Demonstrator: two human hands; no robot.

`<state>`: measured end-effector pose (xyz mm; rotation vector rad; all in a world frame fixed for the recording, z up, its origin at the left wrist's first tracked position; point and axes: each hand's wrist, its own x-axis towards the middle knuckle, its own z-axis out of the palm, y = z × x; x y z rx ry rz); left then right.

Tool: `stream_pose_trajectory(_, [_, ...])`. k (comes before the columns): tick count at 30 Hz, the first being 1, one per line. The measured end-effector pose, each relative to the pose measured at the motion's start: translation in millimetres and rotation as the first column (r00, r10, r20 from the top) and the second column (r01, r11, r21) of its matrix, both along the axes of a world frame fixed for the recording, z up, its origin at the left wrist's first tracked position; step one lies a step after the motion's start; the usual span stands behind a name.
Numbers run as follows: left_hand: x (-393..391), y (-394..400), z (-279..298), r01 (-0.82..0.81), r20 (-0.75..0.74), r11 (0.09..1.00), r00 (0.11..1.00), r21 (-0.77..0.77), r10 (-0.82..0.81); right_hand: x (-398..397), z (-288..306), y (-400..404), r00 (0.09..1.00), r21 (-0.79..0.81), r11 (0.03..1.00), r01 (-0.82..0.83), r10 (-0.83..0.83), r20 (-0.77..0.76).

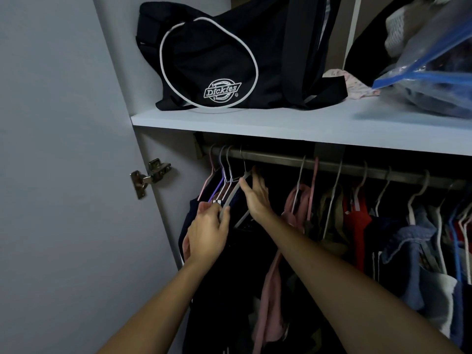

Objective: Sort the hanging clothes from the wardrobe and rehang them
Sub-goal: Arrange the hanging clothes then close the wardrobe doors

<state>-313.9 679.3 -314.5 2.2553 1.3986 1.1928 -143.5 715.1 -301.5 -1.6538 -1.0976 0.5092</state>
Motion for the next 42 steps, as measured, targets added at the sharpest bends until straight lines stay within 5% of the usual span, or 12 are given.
stream_pose_trajectory(22, [-16,20,-12,0.040,-0.161,0.999,0.986,-0.004,-0.040,3,-1,12,0.993,-0.220,0.974,-0.055,0.078,0.093])
stream_pose_trajectory(29, [-53,1,5,0.067,-0.305,0.993,0.948,-0.096,-0.093,-12,17,-55,0.983,-0.258,0.961,-0.095,0.133,0.131])
stream_pose_trajectory(42, [-140,-95,43,0.373,-0.197,0.918,0.898,-0.131,-0.393,-110,53,-262,0.956,-0.134,0.989,0.061,-0.020,0.291])
